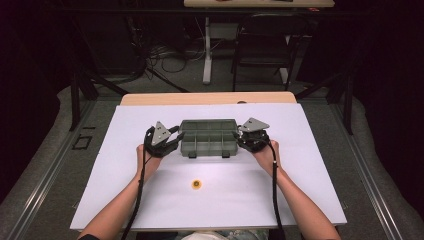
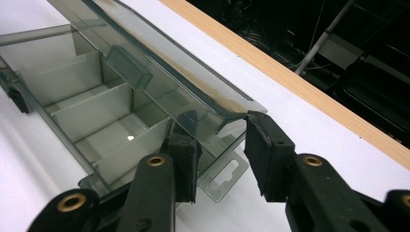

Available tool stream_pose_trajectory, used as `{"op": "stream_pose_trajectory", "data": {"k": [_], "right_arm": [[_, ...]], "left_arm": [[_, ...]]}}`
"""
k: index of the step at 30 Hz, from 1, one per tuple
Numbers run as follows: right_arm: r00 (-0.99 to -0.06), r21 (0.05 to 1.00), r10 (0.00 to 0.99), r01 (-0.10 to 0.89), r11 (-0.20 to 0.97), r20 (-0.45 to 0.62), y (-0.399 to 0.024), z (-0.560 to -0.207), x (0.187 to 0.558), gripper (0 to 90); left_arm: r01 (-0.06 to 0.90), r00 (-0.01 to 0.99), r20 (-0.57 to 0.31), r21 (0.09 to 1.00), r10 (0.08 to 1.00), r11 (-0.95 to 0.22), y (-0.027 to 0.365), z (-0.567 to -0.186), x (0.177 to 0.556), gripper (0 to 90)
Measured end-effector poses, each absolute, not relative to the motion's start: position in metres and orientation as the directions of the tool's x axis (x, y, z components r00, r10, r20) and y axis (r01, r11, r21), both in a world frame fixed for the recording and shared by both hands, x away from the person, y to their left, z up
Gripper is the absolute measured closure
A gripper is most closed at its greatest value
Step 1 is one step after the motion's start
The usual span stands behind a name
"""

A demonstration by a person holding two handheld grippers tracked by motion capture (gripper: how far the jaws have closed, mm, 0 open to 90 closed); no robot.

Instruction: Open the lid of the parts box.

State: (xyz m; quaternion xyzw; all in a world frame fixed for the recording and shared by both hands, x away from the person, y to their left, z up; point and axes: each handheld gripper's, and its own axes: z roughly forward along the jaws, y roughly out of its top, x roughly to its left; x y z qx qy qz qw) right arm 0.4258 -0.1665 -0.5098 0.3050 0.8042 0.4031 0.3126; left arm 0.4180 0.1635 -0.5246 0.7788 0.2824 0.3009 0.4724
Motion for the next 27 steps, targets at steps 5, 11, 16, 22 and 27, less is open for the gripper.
{"op": "stream_pose_trajectory", "data": {"k": [5, 11, 16, 22, 27], "right_arm": [[-0.613, 0.845, 0.751, 0.244, 0.475, -0.245, -0.167, -0.507, 0.429, 67.3], [-0.603, 0.849, 0.763, 0.257, 0.462, -0.232, -0.166, -0.505, 0.433, 68.8], [-0.598, 0.852, 0.767, 0.255, 0.458, -0.233, -0.166, -0.502, 0.436, 71.1], [-0.593, 0.856, 0.773, 0.258, 0.448, -0.226, -0.166, -0.497, 0.440, 72.8], [-0.589, 0.855, 0.776, 0.263, 0.447, -0.225, -0.165, -0.494, 0.444, 74.2]], "left_arm": [[0.159, 0.659, 0.193, 0.909, 0.727, -0.385, 0.166, -0.519, 0.422, 69.0], [0.158, 0.657, 0.189, 0.912, 0.729, -0.379, 0.166, -0.516, 0.425, 69.5], [0.163, 0.656, 0.177, 0.916, 0.733, -0.367, 0.167, -0.512, 0.429, 71.8], [0.172, 0.654, 0.172, 0.915, 0.736, -0.366, 0.167, -0.508, 0.432, 72.9], [0.173, 0.651, 0.172, 0.915, 0.740, -0.365, 0.167, -0.505, 0.436, 74.7]]}}
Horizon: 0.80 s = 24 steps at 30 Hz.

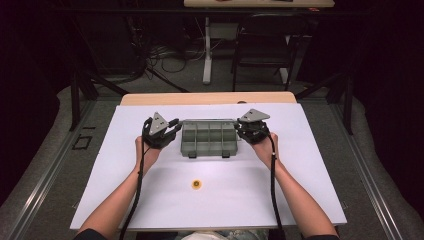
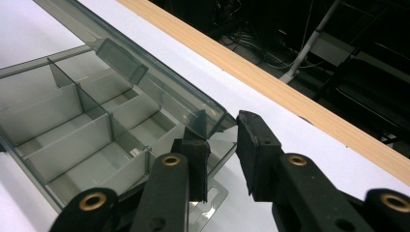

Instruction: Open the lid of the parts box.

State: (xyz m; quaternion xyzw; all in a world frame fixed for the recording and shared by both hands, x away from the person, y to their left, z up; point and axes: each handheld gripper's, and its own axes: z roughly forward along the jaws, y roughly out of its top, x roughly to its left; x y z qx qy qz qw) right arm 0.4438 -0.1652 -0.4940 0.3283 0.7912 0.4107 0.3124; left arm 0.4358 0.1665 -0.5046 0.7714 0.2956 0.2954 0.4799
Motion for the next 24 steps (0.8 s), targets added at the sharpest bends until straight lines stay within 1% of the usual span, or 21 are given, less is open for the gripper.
{"op": "stream_pose_trajectory", "data": {"k": [8, 13, 24], "right_arm": [[-0.584, 0.852, 0.781, 0.272, 0.447, -0.223, -0.164, -0.488, 0.450, 75.7], [-0.586, 0.851, 0.784, 0.290, 0.437, -0.203, -0.164, -0.484, 0.456, 76.2], [-0.575, 0.843, 0.795, 0.315, 0.436, -0.196, -0.164, -0.478, 0.467, 79.8]], "left_arm": [[0.182, 0.651, 0.164, 0.914, 0.741, -0.362, 0.167, -0.499, 0.443, 75.3], [0.190, 0.662, 0.159, 0.910, 0.733, -0.369, 0.168, -0.494, 0.448, 76.0], [0.198, 0.662, 0.145, 0.913, 0.735, -0.358, 0.168, -0.489, 0.459, 78.0]]}}
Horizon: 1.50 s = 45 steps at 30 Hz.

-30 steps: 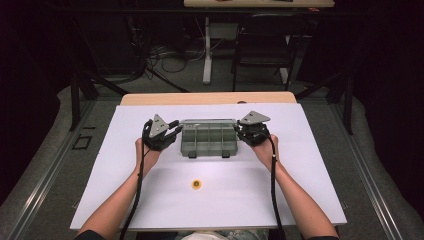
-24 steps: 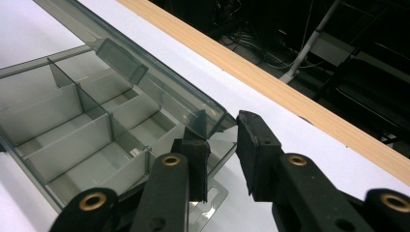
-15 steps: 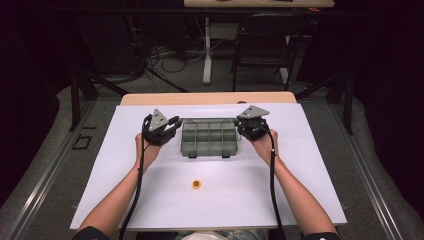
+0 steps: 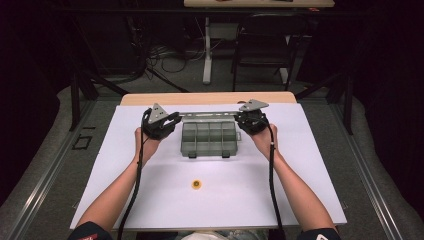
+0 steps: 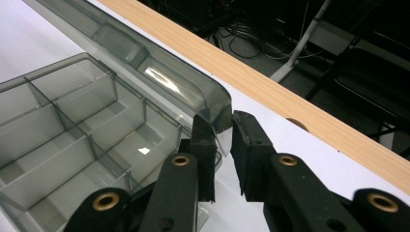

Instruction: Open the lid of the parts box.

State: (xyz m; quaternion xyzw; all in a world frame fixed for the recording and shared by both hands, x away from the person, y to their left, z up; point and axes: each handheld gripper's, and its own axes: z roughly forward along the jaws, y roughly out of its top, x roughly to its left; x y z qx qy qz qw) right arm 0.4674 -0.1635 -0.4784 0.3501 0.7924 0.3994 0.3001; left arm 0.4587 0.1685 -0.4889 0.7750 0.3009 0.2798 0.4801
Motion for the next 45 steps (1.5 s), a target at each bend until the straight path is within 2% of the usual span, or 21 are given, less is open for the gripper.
{"op": "stream_pose_trajectory", "data": {"k": [13, 45], "right_arm": [[-0.564, 0.844, 0.809, 0.342, 0.413, -0.167, -0.164, -0.474, 0.481, 81.6], [-0.535, 0.832, 0.837, 0.407, 0.377, -0.117, -0.163, -0.479, 0.511, 83.6]], "left_arm": [[0.224, 0.652, 0.112, 0.916, 0.750, -0.331, 0.168, -0.484, 0.474, 78.6], [0.268, 0.621, 0.106, 0.903, 0.777, -0.337, 0.161, -0.490, 0.501, 79.4]]}}
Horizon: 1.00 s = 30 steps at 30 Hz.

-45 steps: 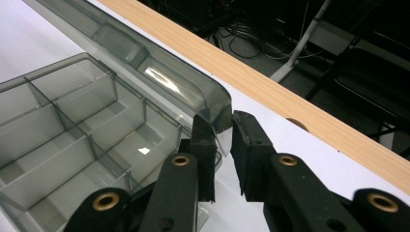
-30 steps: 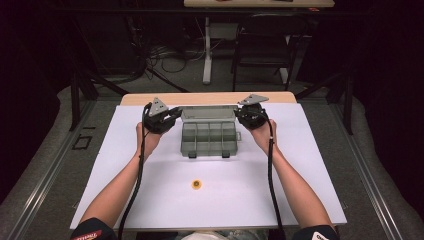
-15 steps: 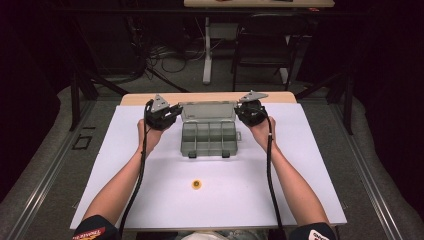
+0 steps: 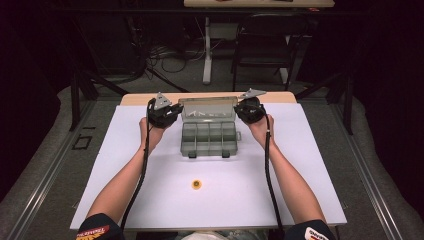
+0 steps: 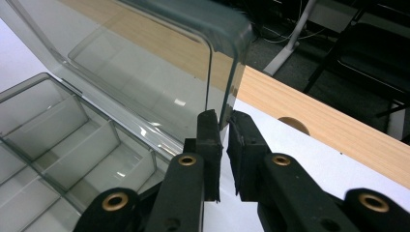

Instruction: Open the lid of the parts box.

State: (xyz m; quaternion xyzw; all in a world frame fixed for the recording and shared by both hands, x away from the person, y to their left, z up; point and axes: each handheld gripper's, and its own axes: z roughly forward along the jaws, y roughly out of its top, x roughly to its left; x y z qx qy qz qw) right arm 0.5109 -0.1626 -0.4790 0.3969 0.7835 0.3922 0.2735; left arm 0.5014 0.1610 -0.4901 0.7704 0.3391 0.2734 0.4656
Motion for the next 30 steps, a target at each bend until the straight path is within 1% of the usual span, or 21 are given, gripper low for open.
{"op": "stream_pose_trajectory", "data": {"k": [14, 30], "right_arm": [[-0.531, 0.820, 0.842, 0.438, 0.369, -0.095, -0.162, -0.488, 0.521, 83.4], [-0.526, 0.810, 0.846, 0.455, 0.370, -0.091, -0.160, -0.497, 0.529, 83.2]], "left_arm": [[0.296, 0.607, 0.101, 0.892, 0.788, -0.342, 0.158, -0.495, 0.511, 79.5], [0.344, 0.592, 0.094, 0.869, 0.801, -0.356, 0.154, -0.514, 0.522, 79.6]]}}
